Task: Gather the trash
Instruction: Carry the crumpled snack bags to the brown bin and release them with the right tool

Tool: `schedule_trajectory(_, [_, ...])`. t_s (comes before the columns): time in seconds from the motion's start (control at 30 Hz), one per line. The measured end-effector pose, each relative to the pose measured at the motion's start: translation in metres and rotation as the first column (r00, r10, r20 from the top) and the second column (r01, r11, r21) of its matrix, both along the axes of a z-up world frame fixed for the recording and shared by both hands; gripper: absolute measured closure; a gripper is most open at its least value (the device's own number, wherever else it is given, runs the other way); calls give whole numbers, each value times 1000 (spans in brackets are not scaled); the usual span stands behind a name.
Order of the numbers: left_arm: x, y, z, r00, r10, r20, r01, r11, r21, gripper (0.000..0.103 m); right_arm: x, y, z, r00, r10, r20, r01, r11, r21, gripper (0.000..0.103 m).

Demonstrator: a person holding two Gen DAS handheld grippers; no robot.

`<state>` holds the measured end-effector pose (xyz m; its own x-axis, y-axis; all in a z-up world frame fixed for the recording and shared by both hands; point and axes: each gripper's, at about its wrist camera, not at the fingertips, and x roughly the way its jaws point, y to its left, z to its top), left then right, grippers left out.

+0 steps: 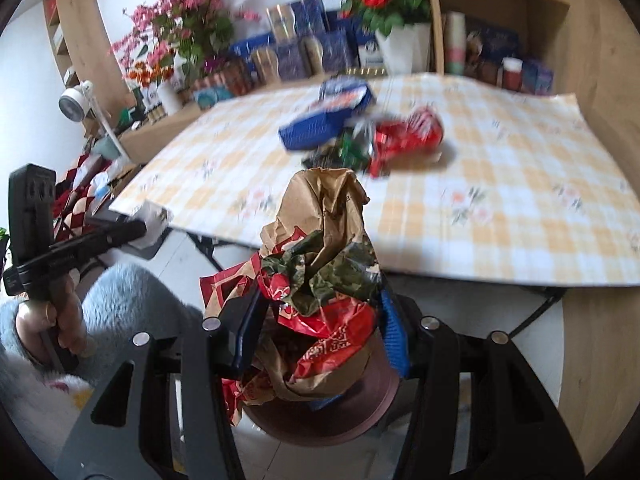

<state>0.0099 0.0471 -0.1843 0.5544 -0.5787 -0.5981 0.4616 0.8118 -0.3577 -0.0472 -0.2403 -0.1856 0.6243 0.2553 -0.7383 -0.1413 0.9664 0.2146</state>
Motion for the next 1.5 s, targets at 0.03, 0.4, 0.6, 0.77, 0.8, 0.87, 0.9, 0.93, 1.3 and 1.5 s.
schedule_trajectory(0.03, [-2,0,-3,1000,1,-2,-1,1000,1,83,0,1,-4,1000,-1,-12,1,1000,-4,50])
schedule_trajectory(0.4, [-4,0,-14,1000,22,0,-22,1000,4,83,15,13,-51,988,20,-154,-18,1000,12,50])
schedule_trajectory(0.6, [1,-2,-20,1000,18,-25,-18,1000,3,83,26,36,-89,960,70,-272,-71,997,6,50])
schedule_trajectory(0.77, [7,0,-25,998,28,-48,-28,1000,-12,82,39,51,-123,925,79,-372,-81,997,12,50])
schedule_trajectory(0.8, [7,0,-25,998,30,-51,-30,999,-13,82,42,51,-128,919,73,-387,-74,997,12,49])
schedule_trajectory(0.87, [8,0,-26,998,29,-56,-30,999,-13,82,46,52,-133,916,54,-398,-50,999,20,49])
schedule_trajectory(0.9, [9,0,-26,998,28,-56,-29,1000,-11,82,48,50,-133,918,50,-394,-36,998,42,47])
schedule_trajectory(0.93, [9,0,-26,998,28,-56,-29,1000,-10,82,50,48,-134,920,40,-391,-17,998,62,46])
schedule_trajectory(1.3, [10,0,-28,998,28,-58,-28,1000,1,82,55,12,-103,960,-66,-271,106,985,135,16])
schedule_trajectory(1.5, [10,-7,-30,998,7,-56,-6,999,31,82,41,-18,-65,985,-120,-126,129,989,66,6])
